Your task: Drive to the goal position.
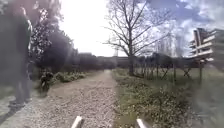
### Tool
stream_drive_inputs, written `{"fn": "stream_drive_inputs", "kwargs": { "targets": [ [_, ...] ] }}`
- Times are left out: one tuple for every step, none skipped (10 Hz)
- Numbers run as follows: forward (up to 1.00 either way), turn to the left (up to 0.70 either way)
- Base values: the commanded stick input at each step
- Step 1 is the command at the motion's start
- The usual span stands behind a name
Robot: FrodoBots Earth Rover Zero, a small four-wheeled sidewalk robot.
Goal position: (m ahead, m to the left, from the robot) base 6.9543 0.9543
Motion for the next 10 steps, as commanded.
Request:
{"fn": "stream_drive_inputs", "kwargs": {
  "targets": [
    [0.7, 0.0],
    [0.7, 0.0],
    [0.7, 0.0],
    [0.7, 0.0],
    [0.7, 0.0],
    [0.7, 0.0],
    [0.7, 0.0],
    [0.7, 0.0],
    [0.7, 0.0],
    [0.7, 0.0]
  ]
}}
